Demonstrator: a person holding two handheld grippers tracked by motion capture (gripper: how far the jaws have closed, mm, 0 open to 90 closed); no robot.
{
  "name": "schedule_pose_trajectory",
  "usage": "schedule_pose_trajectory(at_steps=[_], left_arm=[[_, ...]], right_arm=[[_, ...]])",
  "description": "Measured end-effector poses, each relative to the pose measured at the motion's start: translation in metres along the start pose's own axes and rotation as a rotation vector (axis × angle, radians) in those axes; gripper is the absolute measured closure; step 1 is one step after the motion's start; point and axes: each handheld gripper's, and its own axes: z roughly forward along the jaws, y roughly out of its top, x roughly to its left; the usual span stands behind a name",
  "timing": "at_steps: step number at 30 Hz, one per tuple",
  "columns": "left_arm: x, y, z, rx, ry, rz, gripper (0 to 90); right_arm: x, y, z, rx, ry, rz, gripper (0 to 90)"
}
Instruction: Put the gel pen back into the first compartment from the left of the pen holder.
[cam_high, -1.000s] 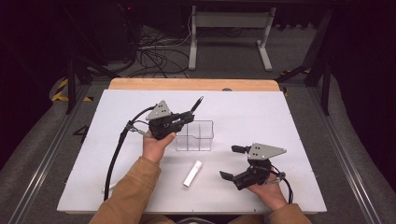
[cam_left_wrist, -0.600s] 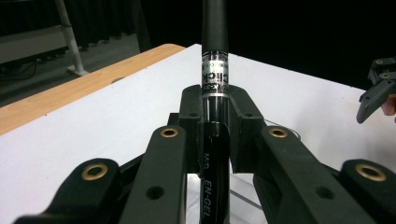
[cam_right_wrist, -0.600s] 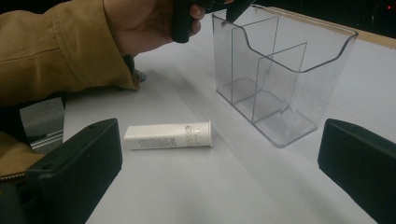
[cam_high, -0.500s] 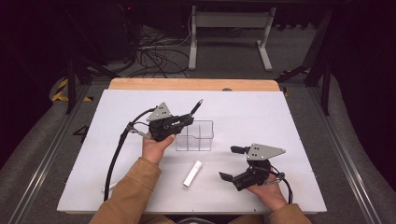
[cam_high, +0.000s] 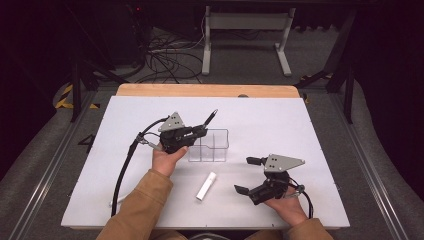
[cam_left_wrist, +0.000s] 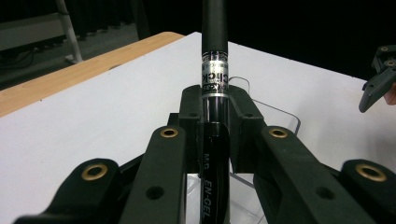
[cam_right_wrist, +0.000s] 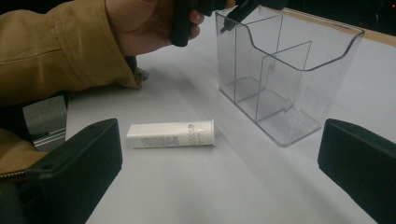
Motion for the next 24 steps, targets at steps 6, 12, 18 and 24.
schedule_pose_trajectory(at_steps=[6,12,18,24], left_arm=[[0.0005,-0.0011,0.0007,0.016,0.002,0.008,78.5],[-0.0013,-0.0015,-0.0003,0.032,0.004,0.007,78.3],[-0.0018,-0.0016,-0.0020,0.037,0.021,0.019,77.8],[-0.0026,0.0011,-0.0054,0.024,0.057,0.007,63.3]], right_arm=[[0.0000,0.0000,0.0001,0.000,0.001,0.000,0.2],[0.0000,0.0001,-0.0003,-0.002,0.002,-0.002,0.2],[0.0001,0.0003,-0.0007,-0.005,0.003,-0.003,0.2],[-0.0001,0.0003,-0.0006,-0.005,0.006,-0.002,0.2]])
